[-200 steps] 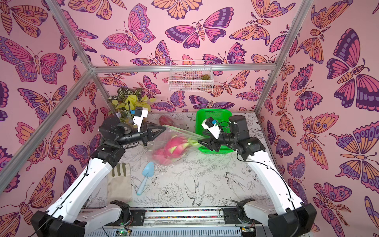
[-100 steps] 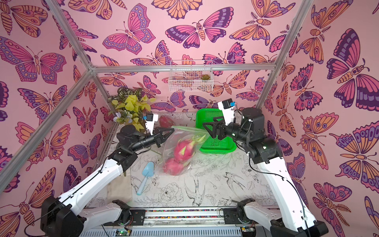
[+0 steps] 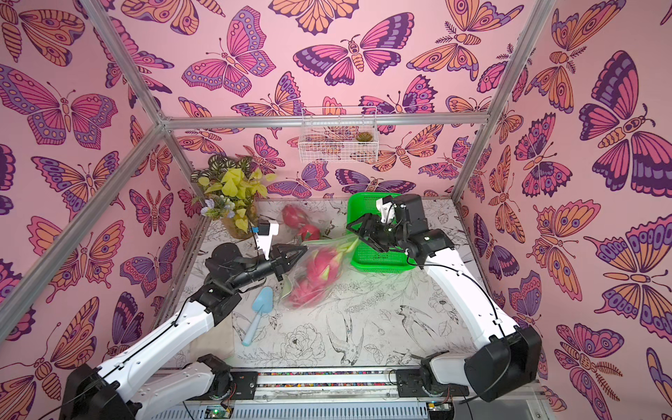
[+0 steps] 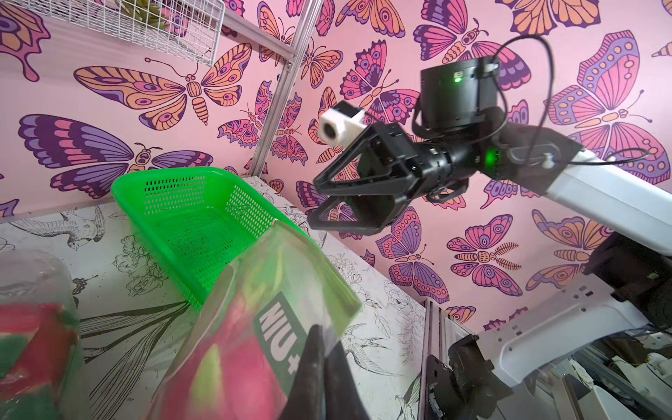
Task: Open the zip-top bag and take out the dragon fruit
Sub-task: Place the zipper food storage bag at the center of the board.
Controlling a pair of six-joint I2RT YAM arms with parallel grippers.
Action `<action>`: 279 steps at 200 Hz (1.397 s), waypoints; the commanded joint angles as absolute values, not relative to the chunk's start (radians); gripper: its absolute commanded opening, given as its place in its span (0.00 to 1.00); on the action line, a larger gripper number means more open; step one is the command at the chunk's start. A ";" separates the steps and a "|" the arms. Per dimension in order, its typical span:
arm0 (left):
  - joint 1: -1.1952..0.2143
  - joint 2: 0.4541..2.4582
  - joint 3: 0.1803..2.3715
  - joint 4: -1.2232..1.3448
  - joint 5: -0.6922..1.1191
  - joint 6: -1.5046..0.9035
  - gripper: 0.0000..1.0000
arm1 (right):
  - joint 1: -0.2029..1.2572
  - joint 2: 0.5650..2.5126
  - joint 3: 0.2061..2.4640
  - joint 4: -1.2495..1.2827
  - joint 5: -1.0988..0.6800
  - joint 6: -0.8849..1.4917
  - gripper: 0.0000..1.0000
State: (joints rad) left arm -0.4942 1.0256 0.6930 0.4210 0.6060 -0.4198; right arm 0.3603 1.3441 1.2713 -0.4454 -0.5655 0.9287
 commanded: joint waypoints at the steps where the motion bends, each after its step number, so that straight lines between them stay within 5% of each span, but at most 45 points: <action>1: -0.499 0.996 0.653 0.444 0.632 -0.385 0.00 | 0.397 1.344 1.247 -0.380 -0.550 1.058 0.68; 82: -0.499 0.932 0.585 0.400 0.599 -0.371 0.00 | 0.469 1.355 1.145 -0.278 -0.521 1.133 0.49; 130: -0.499 0.917 0.637 0.261 0.697 -0.286 0.00 | 0.474 1.388 1.172 -0.279 -0.513 1.088 0.05; 138: -0.499 0.916 0.662 0.225 0.723 -0.259 0.08 | 0.474 1.387 1.181 -0.276 -0.514 1.078 0.00; 163: -0.499 0.920 0.796 0.031 0.778 -0.209 0.47 | 0.477 1.378 1.231 -0.320 -0.507 1.035 0.00; 183: -0.499 0.951 0.945 -0.156 0.750 -0.207 0.64 | 0.484 1.377 1.323 -0.429 -0.503 0.956 0.00; 231: -0.556 1.145 1.350 -0.623 0.563 -0.270 0.67 | 0.571 1.431 1.607 -0.809 -0.441 0.751 0.00; 279: -0.613 1.262 1.419 -0.680 0.546 -0.408 0.69 | 0.623 1.457 1.619 -0.838 -0.417 0.757 0.02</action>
